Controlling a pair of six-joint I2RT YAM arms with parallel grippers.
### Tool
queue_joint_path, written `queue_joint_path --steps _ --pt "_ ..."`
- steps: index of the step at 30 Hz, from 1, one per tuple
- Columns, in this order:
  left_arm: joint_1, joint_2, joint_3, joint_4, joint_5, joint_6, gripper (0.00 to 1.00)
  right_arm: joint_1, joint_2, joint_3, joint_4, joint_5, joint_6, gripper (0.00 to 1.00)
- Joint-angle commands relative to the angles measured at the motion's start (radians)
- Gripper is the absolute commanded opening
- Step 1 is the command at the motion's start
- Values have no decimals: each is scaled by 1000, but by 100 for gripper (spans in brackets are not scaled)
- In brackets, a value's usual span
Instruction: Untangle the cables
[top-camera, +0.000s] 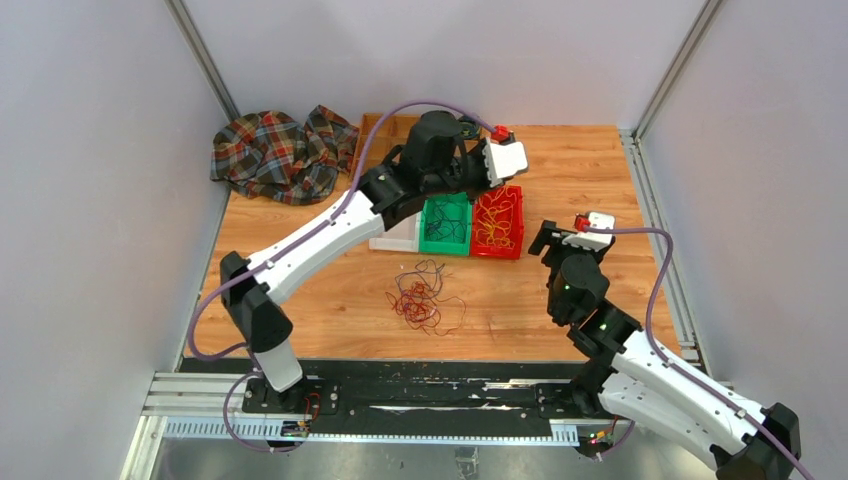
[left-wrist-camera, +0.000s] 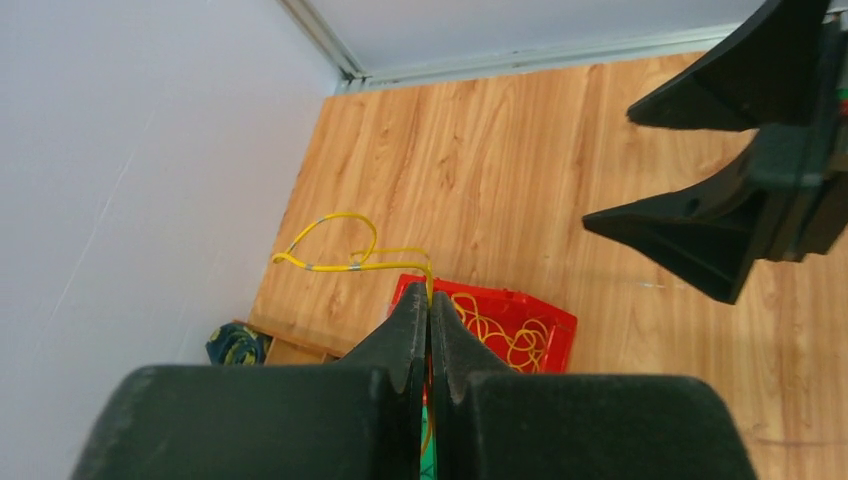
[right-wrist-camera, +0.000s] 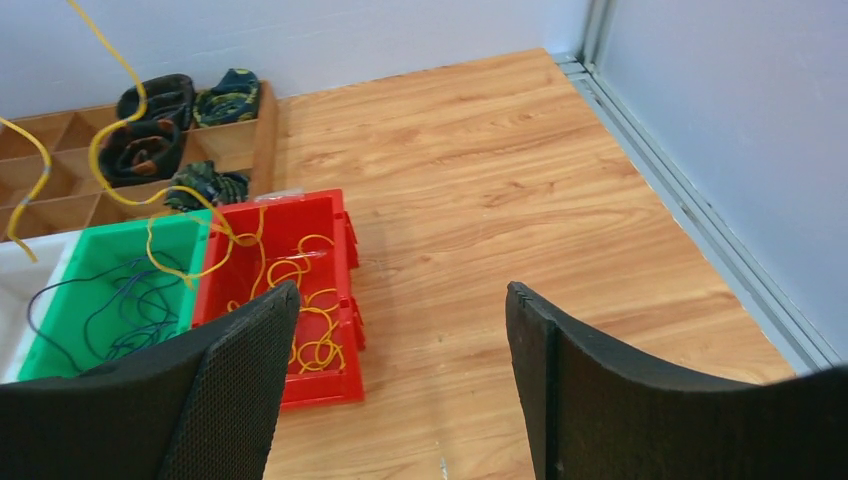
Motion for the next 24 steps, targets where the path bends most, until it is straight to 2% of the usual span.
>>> queue_joint_path --steps 1,7,16,20,24 --pt "-9 71 64 59 -46 56 0 -45 -23 -17 -40 48 51 75" --pt "-9 178 123 55 -116 92 0 -80 -23 -17 -81 37 88 75" --pt "-9 230 55 69 -163 81 0 -109 -81 -23 -110 63 123 72" --pt "-9 276 81 -5 -207 94 0 -119 -76 -14 -130 61 133 73" --pt "-9 376 198 -131 -293 93 0 -137 -60 3 -148 47 138 75"
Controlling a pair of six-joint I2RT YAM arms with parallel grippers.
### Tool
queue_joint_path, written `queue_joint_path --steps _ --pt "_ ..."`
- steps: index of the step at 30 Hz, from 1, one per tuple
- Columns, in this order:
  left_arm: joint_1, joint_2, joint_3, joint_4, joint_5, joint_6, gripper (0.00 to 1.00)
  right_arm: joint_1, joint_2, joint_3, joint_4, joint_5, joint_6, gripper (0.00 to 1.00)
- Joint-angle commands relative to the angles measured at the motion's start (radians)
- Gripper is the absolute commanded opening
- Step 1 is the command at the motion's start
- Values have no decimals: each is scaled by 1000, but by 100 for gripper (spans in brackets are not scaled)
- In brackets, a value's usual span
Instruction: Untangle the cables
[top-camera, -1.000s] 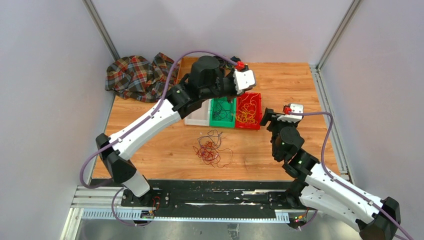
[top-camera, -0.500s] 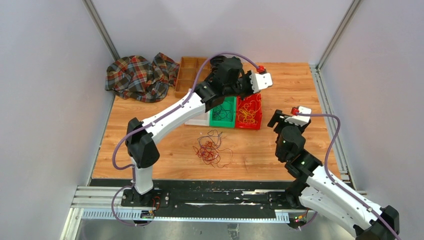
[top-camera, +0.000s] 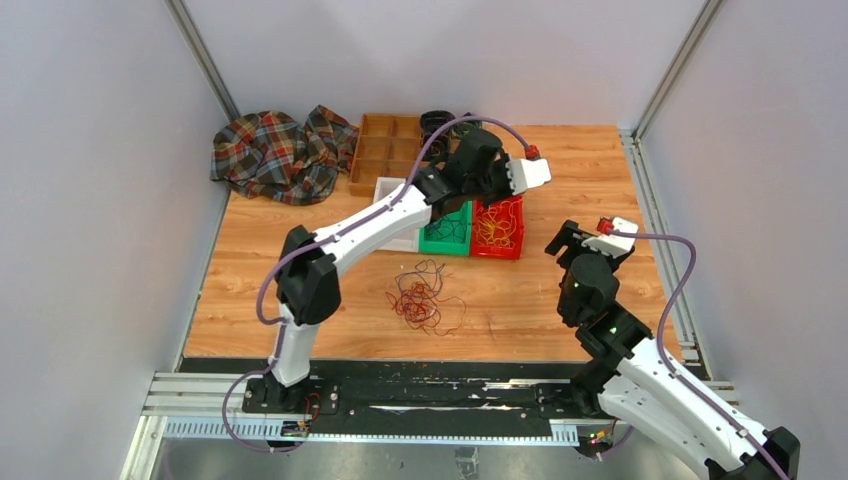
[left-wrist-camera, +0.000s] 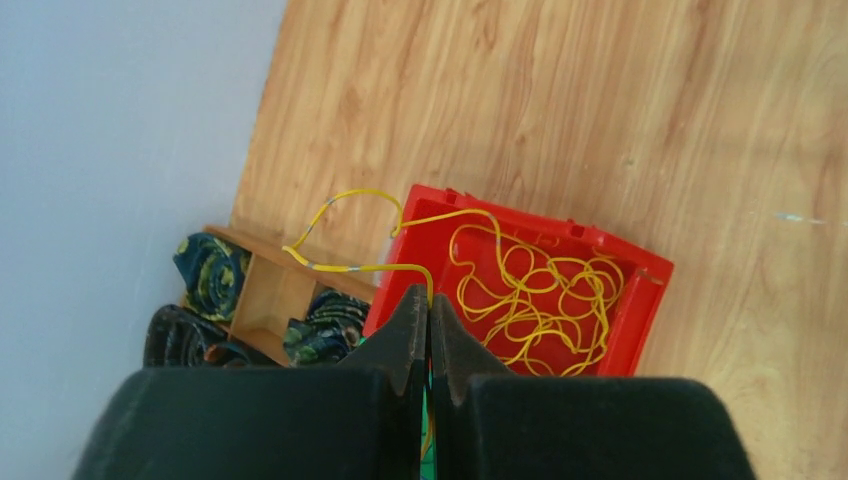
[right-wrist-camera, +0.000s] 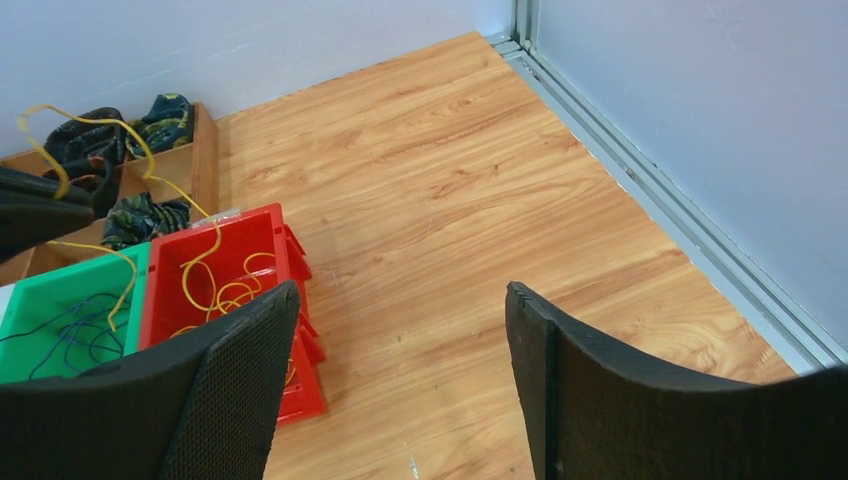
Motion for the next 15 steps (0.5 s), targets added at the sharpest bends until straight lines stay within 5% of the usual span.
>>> queue_joint_path --steps 1,15 --pt "-9 115 125 -138 -114 13 0 -31 11 16 -32 11 25 76" --pt "-12 250 163 -185 -82 -67 0 -76 22 24 -48 -8 49 75"
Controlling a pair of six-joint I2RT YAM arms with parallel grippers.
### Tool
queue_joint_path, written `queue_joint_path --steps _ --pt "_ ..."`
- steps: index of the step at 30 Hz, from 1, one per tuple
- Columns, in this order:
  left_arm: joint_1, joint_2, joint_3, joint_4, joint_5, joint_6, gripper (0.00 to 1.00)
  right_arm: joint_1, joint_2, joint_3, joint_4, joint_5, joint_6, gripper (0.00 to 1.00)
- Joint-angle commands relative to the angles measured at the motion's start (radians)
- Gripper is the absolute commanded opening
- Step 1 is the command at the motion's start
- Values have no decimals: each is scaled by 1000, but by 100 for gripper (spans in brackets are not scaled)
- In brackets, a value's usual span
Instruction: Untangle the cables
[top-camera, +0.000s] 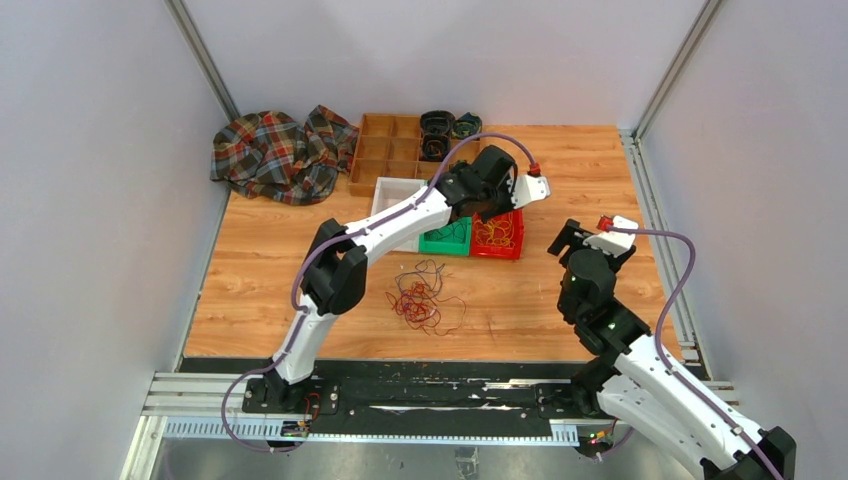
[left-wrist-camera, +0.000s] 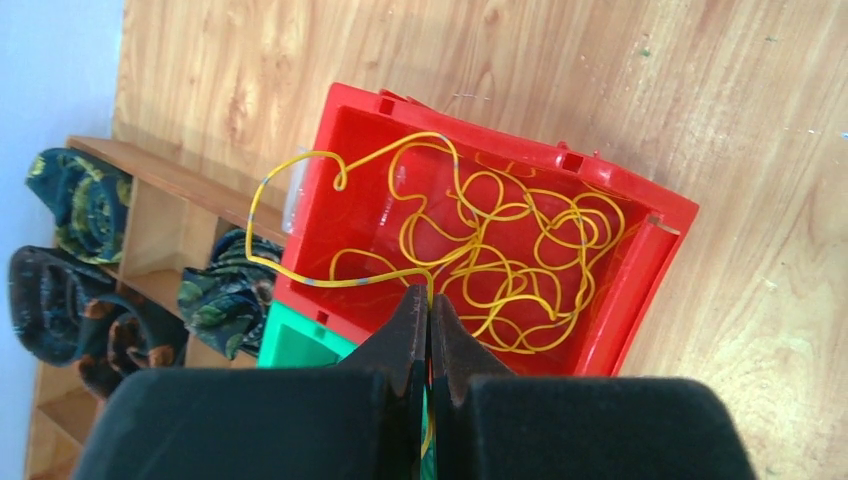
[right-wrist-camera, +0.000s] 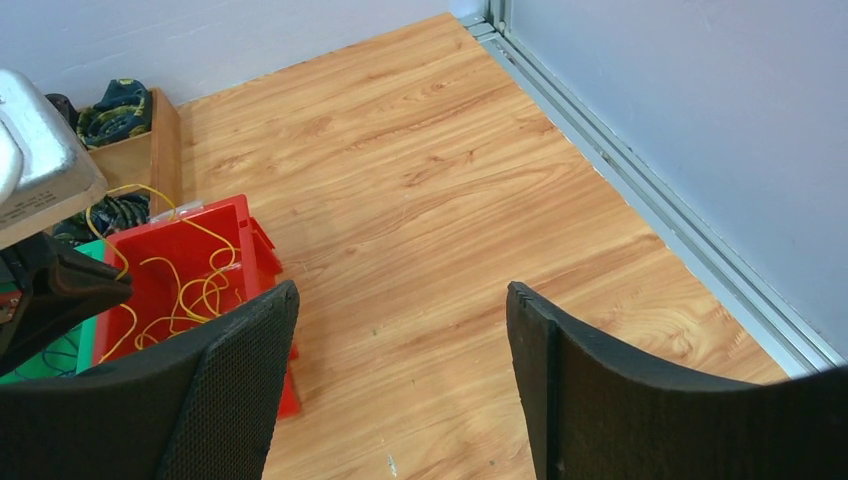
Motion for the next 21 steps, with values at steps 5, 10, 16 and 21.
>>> queue_joint_path --steps 5,10,16,21 --pt "-11 63 52 -69 138 -104 1 -32 11 29 -12 -8 36 75" --pt "-9 83 128 -168 217 -136 11 -40 4 32 -20 -10 39 75" --pt "10 37 134 -221 282 -182 45 -52 -14 34 -32 -15 41 75" --pt "29 -26 112 -292 346 -172 70 -61 -25 44 -45 -27 47 75"
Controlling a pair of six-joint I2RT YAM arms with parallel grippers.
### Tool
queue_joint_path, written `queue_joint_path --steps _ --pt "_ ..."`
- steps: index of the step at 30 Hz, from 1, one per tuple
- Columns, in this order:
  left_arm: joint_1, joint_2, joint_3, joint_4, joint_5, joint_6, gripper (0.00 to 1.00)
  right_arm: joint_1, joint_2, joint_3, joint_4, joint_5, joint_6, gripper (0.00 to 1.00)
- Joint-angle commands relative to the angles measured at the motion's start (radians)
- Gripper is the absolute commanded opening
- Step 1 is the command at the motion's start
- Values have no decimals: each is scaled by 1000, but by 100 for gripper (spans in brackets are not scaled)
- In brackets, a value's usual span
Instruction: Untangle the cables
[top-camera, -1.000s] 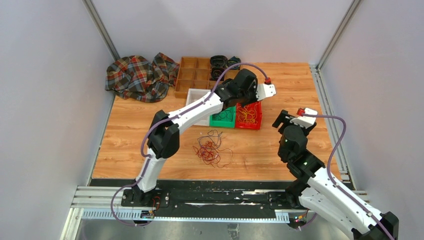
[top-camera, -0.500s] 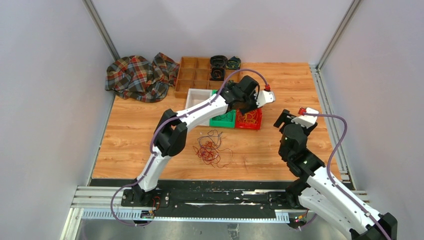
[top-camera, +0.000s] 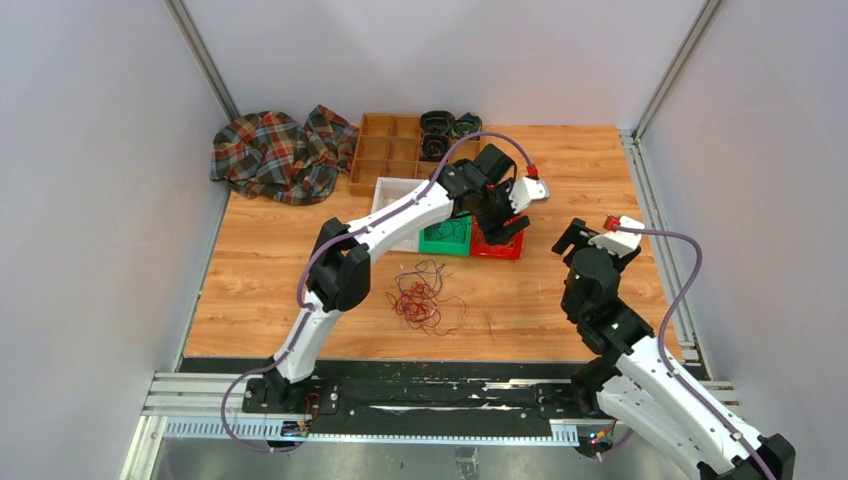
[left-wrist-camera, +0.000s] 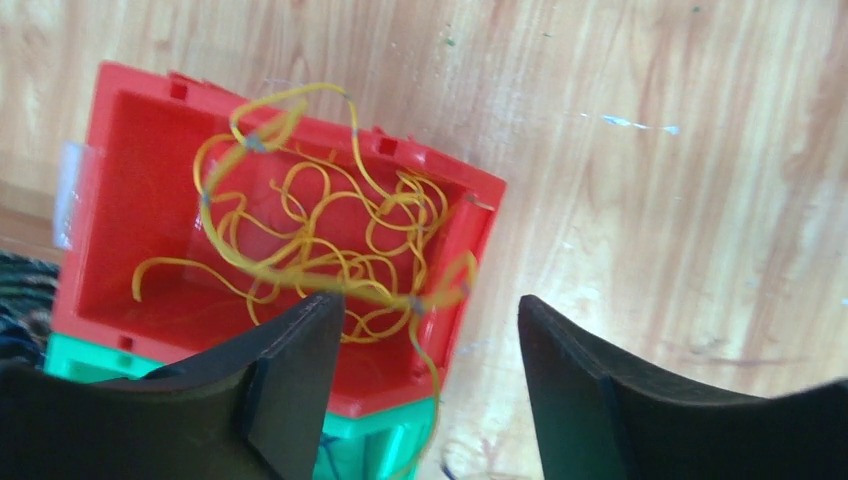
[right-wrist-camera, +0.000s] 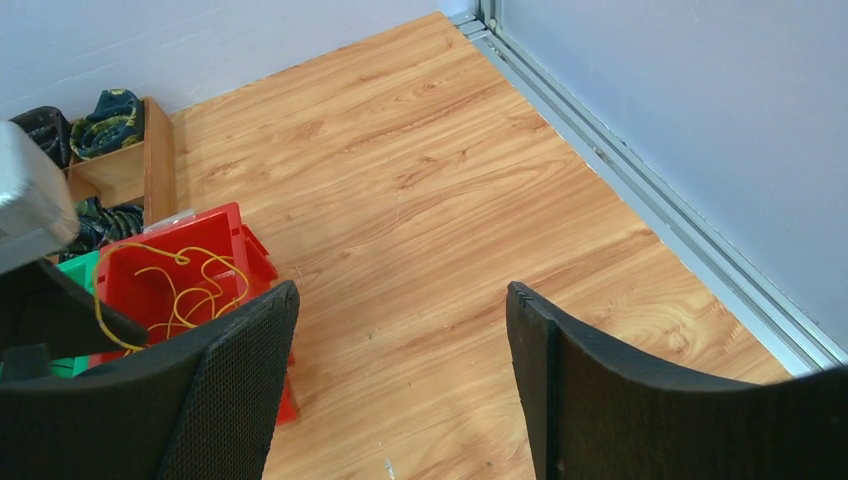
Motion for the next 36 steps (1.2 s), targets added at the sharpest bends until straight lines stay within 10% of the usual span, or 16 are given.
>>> queue_joint_path --steps 1,11,25,36 --pt "22 -105 -9 -96 103 -4 75 -21 -17 42 -22 -10 25 75" --pt "78 -133 19 -129 156 -50 72 -58 69 90 -36 -213 72 75" --pt "169 -236 10 -241 469 2 96 -168 472 277 32 -540 123 76" --pt "269 -505 -229 -243 218 61 97 -292 783 427 33 -619 183 72"
